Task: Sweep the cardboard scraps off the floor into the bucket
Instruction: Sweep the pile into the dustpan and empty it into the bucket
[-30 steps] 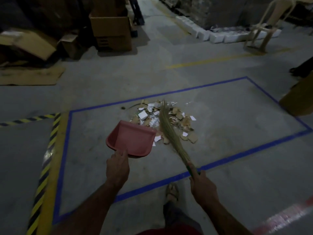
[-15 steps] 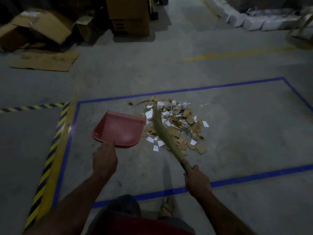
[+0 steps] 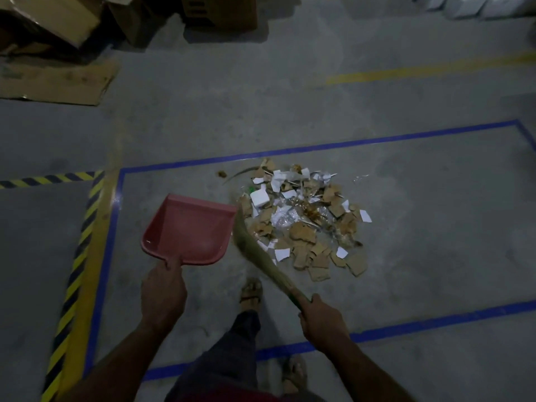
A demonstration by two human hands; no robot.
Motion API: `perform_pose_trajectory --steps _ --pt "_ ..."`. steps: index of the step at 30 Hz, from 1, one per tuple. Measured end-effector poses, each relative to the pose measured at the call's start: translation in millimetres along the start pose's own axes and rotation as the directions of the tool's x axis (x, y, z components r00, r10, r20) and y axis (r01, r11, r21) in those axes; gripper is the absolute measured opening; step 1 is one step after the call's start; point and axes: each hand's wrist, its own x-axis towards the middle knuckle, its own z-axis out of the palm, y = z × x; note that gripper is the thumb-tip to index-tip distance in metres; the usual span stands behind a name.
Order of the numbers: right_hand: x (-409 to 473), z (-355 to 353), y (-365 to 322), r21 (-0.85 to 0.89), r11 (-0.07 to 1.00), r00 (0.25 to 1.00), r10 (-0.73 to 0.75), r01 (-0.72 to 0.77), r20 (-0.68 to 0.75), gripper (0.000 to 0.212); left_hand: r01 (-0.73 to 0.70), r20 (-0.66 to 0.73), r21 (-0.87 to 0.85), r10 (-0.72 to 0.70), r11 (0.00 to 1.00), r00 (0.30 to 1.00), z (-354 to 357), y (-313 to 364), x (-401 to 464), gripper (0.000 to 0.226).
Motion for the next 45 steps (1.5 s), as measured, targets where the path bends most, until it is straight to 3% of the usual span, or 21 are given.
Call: perform_pose_trajectory --steps 8,13,16,19,23,29,36,39,45 --pt "158.2 18.5 -51.6 -0.011 0.993 0.977 -0.109 0.113 0.181 0.064 0.003 0.095 -0.066 0.004 0.998 0.995 84.9 -23.3 132.2 0.028" --pt "288.5 67.4 -73.2 -0.035 0.995 0.958 -0.08 0.093 0.274 0.046 -0.02 0.151 0.043 0.013 0.999 0.988 180.0 -31.7 195.2 0.038" --pt "342.7 101.3 -63.4 -0.018 1.0 0.971 0.008 -0.004 0.24 0.037 -0.049 0.147 0.021 0.046 0.999 0.988 219.6 -31.0 213.6 0.031" --pt "377.4 139.3 -20.6 0.097 0.976 0.946 0.164 -0.197 0.28 0.05 -0.09 0.166 0.008 0.087 0.996 0.982 262.2 -25.7 227.2 0.037" --pt "375.4 159.0 43.1 0.2 0.915 0.922 0.3 -0.35 0.243 0.059 -0.171 0.27 0.014 0.161 0.985 0.949 298.8 -22.5 228.2 0.041" --pt "353.2 154.4 104.8 0.136 0.93 0.935 0.323 -0.343 0.147 0.053 -0.357 0.412 0.063 0.301 0.932 0.86 321.6 -3.6 219.7 0.039" --pt "292.8 168.6 130.5 0.25 0.918 0.95 0.308 -0.309 0.046 0.062 -0.256 0.479 0.132 0.164 0.958 0.862 329.7 1.6 204.5 0.038" --pt "263.1 178.4 132.4 0.266 0.942 0.978 0.188 -0.205 0.087 0.063 -0.264 0.529 0.165 0.141 0.95 0.837 329.9 -6.1 194.5 0.047" --pt "252.3 199.2 157.6 -0.019 0.994 0.954 0.113 -0.112 0.278 0.064 -0.269 0.565 0.201 0.112 0.942 0.818 335.3 -25.7 169.6 0.046"
